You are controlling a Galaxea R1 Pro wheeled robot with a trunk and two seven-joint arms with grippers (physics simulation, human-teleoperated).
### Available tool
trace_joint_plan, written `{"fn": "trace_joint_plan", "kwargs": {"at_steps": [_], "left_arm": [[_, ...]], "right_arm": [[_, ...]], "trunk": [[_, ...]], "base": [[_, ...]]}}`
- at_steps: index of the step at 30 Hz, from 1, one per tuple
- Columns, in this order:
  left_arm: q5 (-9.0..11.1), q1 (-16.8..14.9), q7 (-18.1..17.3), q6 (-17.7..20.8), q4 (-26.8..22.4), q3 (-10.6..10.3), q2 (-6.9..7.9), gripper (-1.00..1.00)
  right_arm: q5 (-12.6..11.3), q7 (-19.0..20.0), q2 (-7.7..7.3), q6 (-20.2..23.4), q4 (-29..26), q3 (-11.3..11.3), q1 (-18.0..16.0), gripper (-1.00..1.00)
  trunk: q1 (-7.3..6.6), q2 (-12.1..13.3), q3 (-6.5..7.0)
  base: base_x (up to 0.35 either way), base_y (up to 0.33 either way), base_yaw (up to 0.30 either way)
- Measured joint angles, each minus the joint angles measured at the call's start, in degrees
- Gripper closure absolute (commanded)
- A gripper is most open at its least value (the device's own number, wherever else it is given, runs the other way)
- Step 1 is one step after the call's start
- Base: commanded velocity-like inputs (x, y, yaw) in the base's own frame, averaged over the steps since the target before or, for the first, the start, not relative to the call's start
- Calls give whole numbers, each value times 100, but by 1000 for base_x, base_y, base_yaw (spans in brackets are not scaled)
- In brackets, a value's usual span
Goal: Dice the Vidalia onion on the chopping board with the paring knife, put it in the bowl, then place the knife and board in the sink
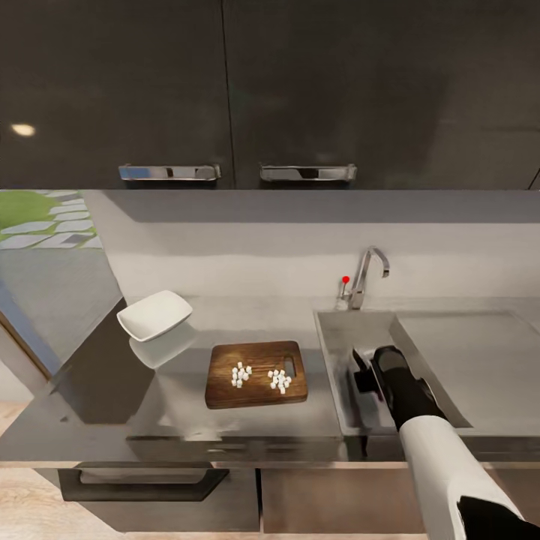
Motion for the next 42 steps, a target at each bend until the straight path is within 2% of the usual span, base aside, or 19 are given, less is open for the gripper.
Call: {"fn": "trace_joint_plan", "kwargs": {"at_steps": [3, 4, 11, 13, 16, 17, 20, 22, 24, 26, 37, 41, 42], "left_arm": [[-1, 0, 0, 6, 0, 0, 0, -100], [-1, 0, 0, 7, 0, 0, 0, -100], [-1, 0, 0, 9, 0, 0, 0, -100], [-3, 0, 0, 9, 0, 0, -4, -100], [-4, 0, -6, 8, -8, 0, -17, -100], [-4, 0, -3, 8, -9, 0, -17, -100], [-4, 0, -1, 7, -8, 0, -18, -100], [-4, 0, 0, 7, -8, 0, -18, -100], [-4, 1, -2, 7, -9, 1, -17, -100], [-4, 1, 0, 7, -9, 0, -17, -100], [-4, 1, -3, 0, -10, 0, -17, -100], [9, 4, -33, -9, -26, 16, -98, -100], [11, 7, -29, -9, -26, 11, -130, -100]], "right_arm": [[17, 14, -95, -58, 148, -272, 0, 100], [10, 17, -112, -96, 161, -325, 3, -100], [13, 234, -121, -112, -81, -348, 0, -100], [20, 247, -120, -53, -866, -342, -2, -100], [6, 555, -121, 58, -2490, -312, -1, -100], [7, 663, -125, 67, -2636, -304, 1, -100], [15, 871, -128, 65, -2726, -297, 1, -100], [15, 1537, -134, 64, -2732, -298, 2, -100], [48, 1722, -166, 59, -2727, -303, 1, -100], [44, 1751, -208, 61, -2721, -298, 1, -100], [45, 1762, -211, 54, -2722, -282, 0, -100], [129, 1753, -93, -2, -2787, -144, 15, -100], [162, 1760, -114, 13, -2819, -112, 18, -100]], "trunk": [[0, 0, 0], [0, 0, 0], [0, -1, 0], [0, -1, 1], [-1, -2, 1], [0, -1, 0], [1, 1, 0], [2, 1, 1], [2, 1, 1], [2, 1, 1], [-1, 1, 0], [0, -1, 0], [0, -1, 0]], "base": [[0, 0, 0], [0, 0, 0], [0, 0, 0], [0, 0, 0], [0, 0, 0], [-7, 0, 0], [-125, 146, 0], [-169, 238, 0], [-172, 243, 0], [-152, 244, 0], [49, 217, 0], [0, 0, 0], [0, 0, 0]]}}
